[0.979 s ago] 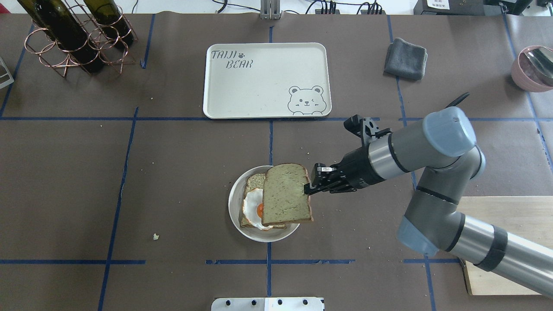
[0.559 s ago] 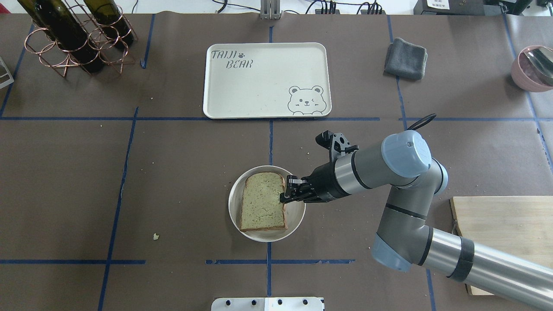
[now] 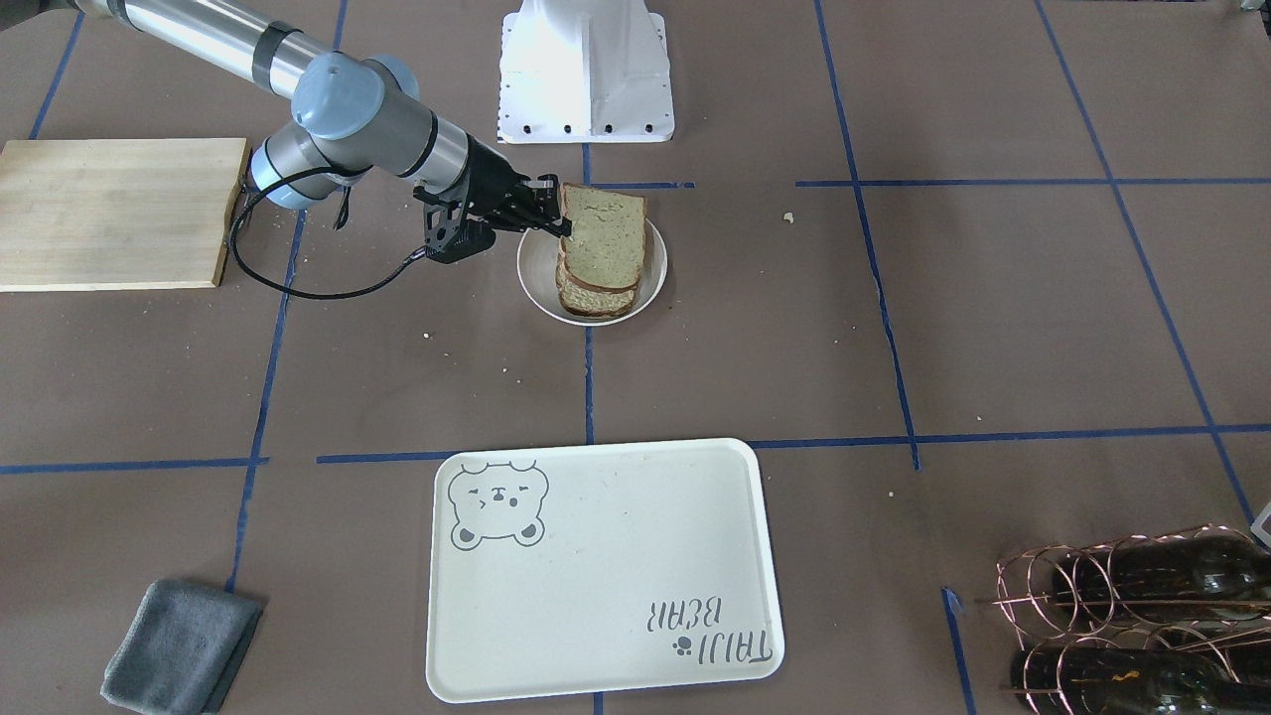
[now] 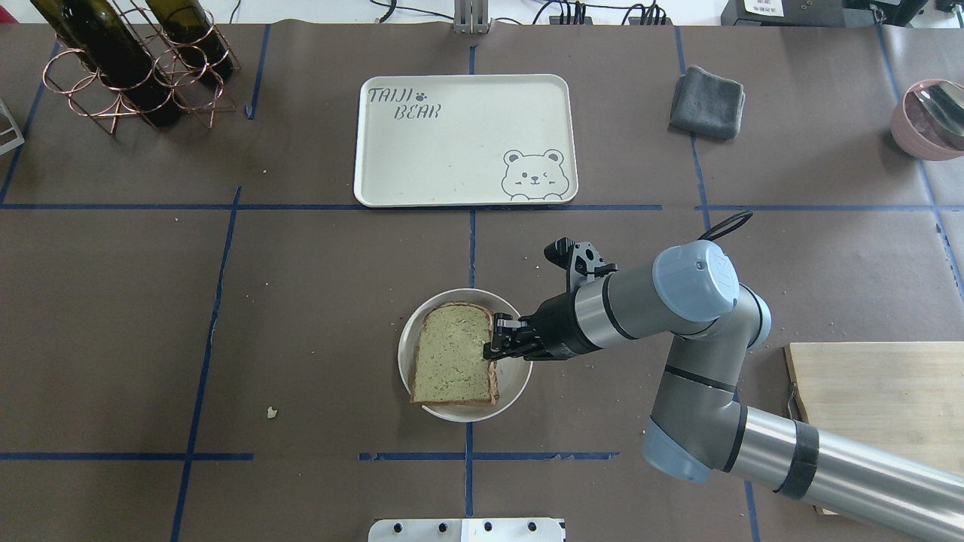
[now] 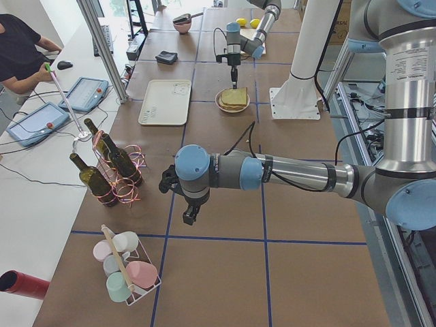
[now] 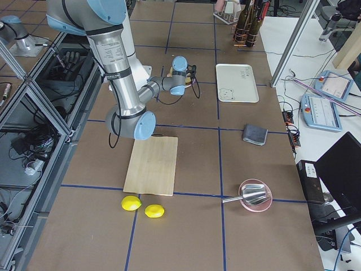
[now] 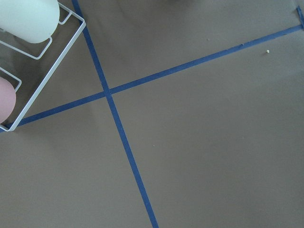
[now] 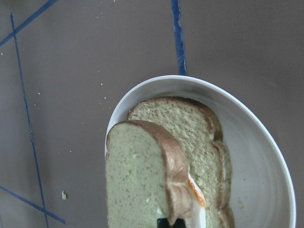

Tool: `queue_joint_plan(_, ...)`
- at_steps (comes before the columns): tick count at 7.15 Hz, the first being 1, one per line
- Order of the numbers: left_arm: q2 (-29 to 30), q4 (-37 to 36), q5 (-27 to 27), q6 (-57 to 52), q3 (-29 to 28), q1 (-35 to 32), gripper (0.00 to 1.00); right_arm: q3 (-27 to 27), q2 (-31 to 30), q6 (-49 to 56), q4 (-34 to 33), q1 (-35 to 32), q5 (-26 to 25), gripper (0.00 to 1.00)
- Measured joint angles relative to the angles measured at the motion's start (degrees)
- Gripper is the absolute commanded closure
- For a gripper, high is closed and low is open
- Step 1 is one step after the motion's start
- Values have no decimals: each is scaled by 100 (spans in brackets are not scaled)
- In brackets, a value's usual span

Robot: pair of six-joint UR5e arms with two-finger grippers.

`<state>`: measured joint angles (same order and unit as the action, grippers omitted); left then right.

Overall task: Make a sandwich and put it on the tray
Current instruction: 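Lower the bread onto the fried egg slice and open the right gripper, then withdraw the right gripper from the plate while the left arm reaches toward the plate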

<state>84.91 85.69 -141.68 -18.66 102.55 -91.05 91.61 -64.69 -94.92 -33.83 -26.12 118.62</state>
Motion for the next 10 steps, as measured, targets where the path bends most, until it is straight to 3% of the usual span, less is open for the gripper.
queue_joint_plan(3, -1, 0, 0, 3, 27, 0, 0, -77, -3, -13, 4, 2, -188, 100)
queue_joint_plan(4, -1, 0, 0, 3, 39, 0, 0, -108, -1, -18, 12, 12, -263, 88)
queue_joint_plan(5, -1, 0, 0, 3, 42, 0, 0, -120, -1, -23, 17, 45, -376, 28)
queue_joint_plan(6, -1, -2, 0, 5, 45, 0, 0, -121, -2, -27, 22, 96, -490, 0)
queue_joint_plan(8, 1, 0, -343, 317, -9, 13, 0, -77, -49, -37, 31, 121, -551, 0)
queue_joint_plan(10, 19, 181, -905, 831, -2, 258, 0, 359, -462, -36, 32, 54, -525, 0)
